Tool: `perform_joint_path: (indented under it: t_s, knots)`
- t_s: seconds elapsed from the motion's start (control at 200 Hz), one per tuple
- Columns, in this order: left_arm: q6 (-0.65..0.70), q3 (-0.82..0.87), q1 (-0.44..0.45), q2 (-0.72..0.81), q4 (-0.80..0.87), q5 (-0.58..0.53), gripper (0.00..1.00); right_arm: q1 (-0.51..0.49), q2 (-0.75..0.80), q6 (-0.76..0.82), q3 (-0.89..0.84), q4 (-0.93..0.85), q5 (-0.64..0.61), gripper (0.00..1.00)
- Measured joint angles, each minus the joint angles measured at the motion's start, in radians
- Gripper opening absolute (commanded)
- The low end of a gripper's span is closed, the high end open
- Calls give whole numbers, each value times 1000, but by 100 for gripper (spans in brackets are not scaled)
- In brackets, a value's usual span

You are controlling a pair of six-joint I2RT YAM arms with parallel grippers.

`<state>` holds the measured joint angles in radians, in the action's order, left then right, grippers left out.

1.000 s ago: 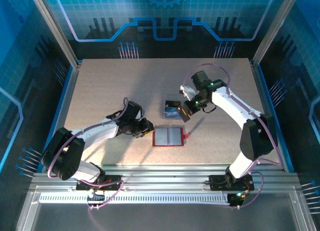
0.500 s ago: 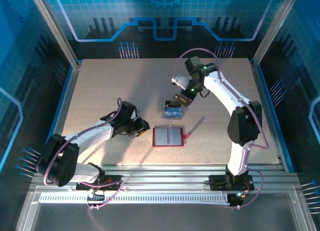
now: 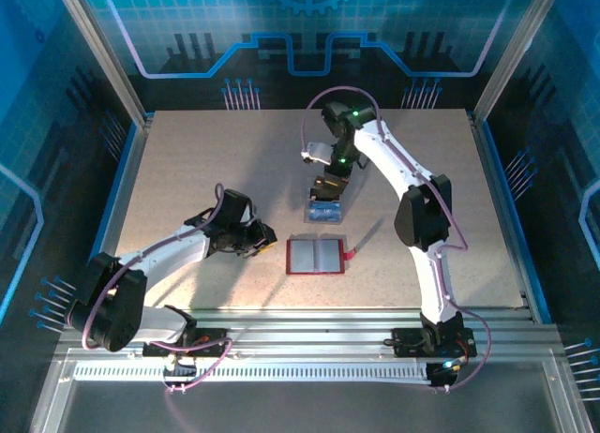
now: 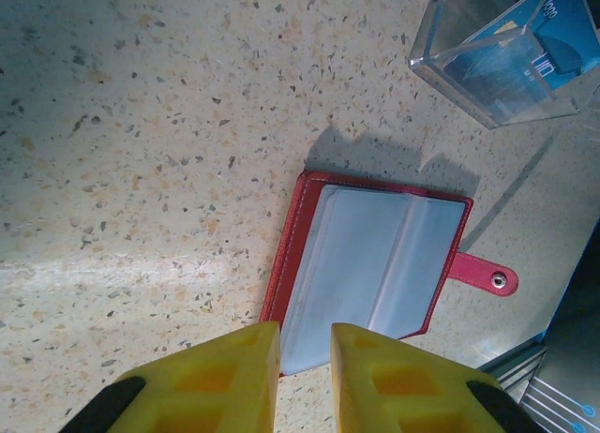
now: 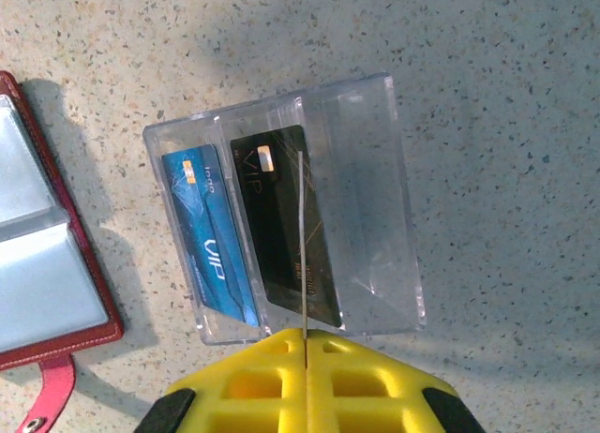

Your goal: Take the credit cards out of the card holder

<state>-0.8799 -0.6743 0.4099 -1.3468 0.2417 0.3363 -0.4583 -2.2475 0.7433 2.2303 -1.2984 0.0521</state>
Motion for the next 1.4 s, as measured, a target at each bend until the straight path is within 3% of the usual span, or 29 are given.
perform_joint_path:
  t_s: [0.215,0.965,1.091,1.221,1.401]
  knots:
    - [0,5,-8,7,14,-1,23,-18,-51,43,106,-82,0,3]
    - [0,18,-22,8,17,0,23,-49,-125,97,122,-108,-45,4]
    - [0,23,-23,8,17,0,23,-50,-128,97,122,-108,-45,6]
    - [0,23,-24,8,16,0,23,-52,-131,97,122,-107,-45,17]
    - [0,23,-27,8,16,0,23,-53,-131,90,122,-103,-46,19]
